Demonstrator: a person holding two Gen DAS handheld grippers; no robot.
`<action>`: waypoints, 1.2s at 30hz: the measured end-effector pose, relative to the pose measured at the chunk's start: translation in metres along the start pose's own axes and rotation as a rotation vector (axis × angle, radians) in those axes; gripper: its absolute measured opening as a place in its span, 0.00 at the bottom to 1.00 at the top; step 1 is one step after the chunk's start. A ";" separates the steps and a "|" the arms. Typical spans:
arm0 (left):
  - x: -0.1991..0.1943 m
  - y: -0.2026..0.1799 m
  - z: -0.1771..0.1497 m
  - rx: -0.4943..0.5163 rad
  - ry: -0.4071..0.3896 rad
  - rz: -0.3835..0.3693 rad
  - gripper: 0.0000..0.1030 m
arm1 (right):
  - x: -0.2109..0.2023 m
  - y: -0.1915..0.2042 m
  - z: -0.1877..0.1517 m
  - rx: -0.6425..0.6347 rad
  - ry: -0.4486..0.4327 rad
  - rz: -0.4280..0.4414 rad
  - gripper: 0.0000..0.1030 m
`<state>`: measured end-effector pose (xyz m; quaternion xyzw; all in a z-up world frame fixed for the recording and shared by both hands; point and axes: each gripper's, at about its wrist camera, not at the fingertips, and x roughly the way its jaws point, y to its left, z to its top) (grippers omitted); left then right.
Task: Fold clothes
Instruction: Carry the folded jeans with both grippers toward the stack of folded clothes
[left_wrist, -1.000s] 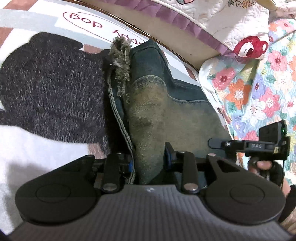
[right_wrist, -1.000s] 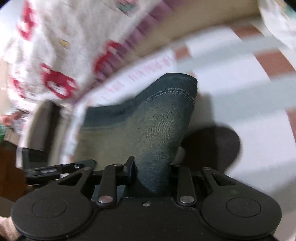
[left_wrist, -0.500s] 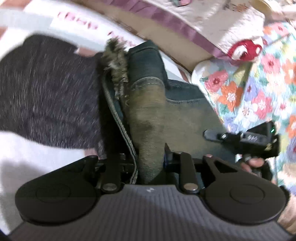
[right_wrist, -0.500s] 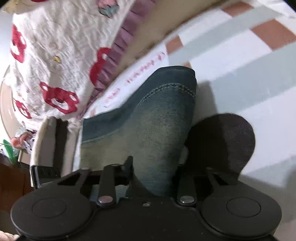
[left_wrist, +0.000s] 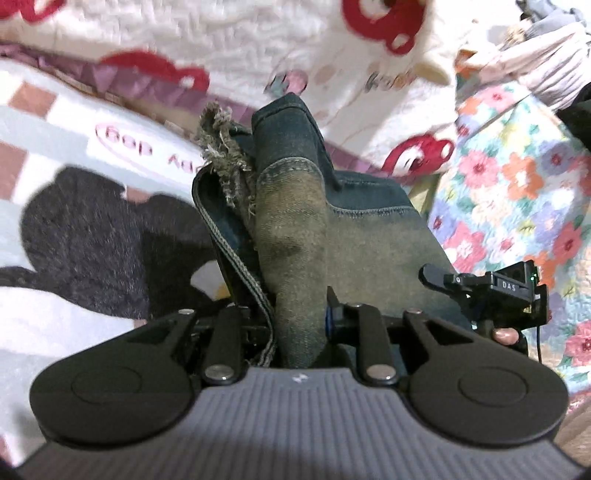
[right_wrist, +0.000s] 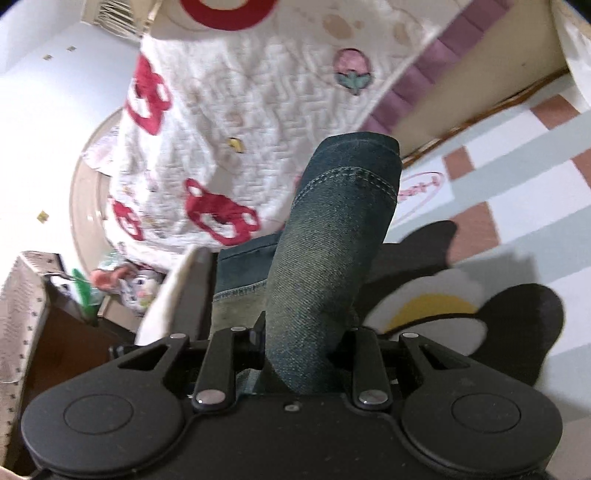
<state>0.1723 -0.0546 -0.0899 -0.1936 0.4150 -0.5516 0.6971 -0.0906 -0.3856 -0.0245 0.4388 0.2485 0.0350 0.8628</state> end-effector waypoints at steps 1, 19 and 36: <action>-0.012 -0.004 -0.003 0.004 -0.024 0.001 0.21 | -0.002 0.009 0.000 -0.010 0.008 0.015 0.29; -0.289 -0.072 0.011 0.005 -0.356 0.327 0.21 | 0.115 0.232 0.005 -0.336 0.322 0.364 0.29; -0.453 -0.042 0.112 -0.004 -0.470 0.796 0.21 | 0.336 0.371 -0.018 -0.298 0.490 0.651 0.30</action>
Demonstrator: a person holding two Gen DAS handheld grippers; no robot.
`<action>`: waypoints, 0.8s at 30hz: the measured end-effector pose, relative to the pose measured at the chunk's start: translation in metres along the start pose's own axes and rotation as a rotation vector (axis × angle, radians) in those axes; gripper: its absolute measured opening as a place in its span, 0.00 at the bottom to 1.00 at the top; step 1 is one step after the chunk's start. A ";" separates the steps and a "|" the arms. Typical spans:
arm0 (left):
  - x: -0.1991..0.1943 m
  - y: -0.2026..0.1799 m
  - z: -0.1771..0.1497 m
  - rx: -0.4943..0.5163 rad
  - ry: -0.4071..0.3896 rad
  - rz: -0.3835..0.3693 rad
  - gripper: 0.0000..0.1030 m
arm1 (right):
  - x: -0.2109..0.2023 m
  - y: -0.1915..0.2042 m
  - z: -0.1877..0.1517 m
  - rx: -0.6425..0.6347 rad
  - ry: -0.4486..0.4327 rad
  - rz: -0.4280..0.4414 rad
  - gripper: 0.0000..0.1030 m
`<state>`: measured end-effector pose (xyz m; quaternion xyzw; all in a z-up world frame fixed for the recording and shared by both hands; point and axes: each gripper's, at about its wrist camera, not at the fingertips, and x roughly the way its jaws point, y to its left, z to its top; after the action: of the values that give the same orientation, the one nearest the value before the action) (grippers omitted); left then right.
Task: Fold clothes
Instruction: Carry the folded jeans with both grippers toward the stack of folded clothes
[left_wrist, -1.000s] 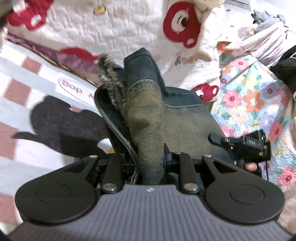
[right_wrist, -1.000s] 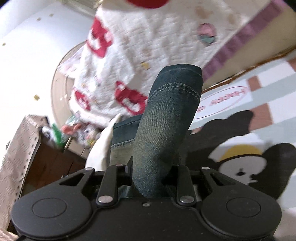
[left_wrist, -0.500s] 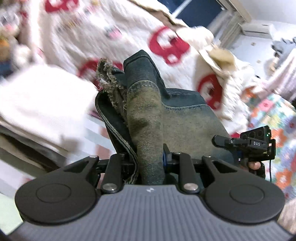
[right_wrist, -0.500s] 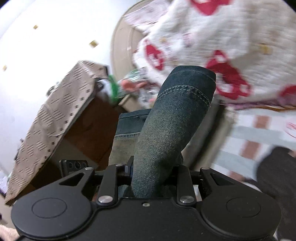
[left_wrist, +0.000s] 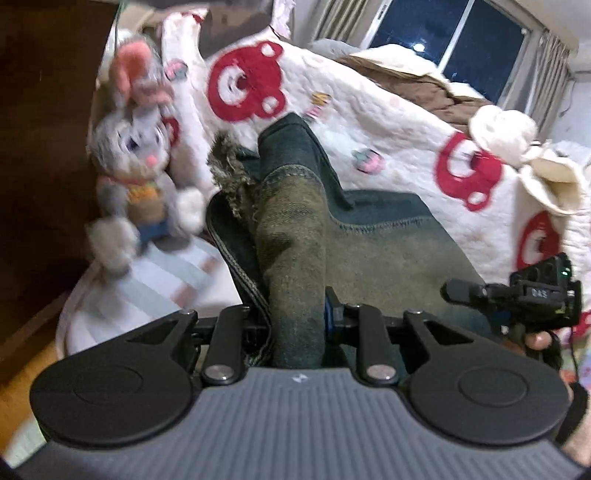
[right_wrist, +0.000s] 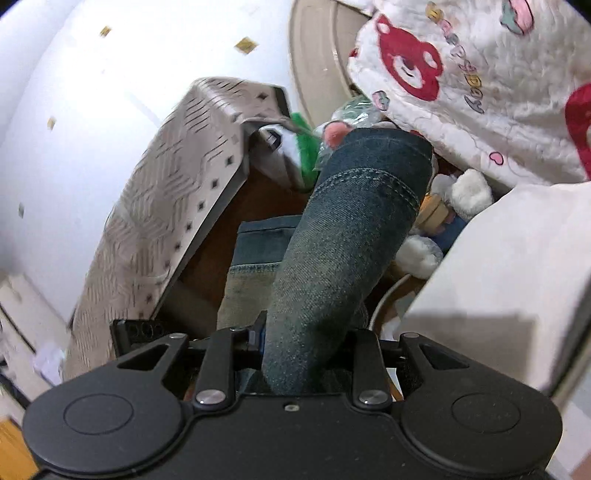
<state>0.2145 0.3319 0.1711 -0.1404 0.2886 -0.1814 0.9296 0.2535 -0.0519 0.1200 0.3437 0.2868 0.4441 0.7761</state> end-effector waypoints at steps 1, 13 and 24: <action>0.008 0.002 0.010 0.004 -0.003 0.017 0.21 | 0.008 -0.006 0.004 0.011 -0.017 0.007 0.30; 0.161 0.034 0.067 0.009 0.098 0.061 0.22 | 0.049 -0.118 0.033 0.161 -0.218 -0.023 0.30; 0.205 0.053 0.028 0.032 0.136 0.018 0.21 | 0.047 -0.149 -0.003 0.212 -0.250 -0.199 0.33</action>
<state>0.4018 0.2973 0.0740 -0.1102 0.3493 -0.1868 0.9116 0.3449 -0.0643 -0.0060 0.4459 0.2658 0.2862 0.8054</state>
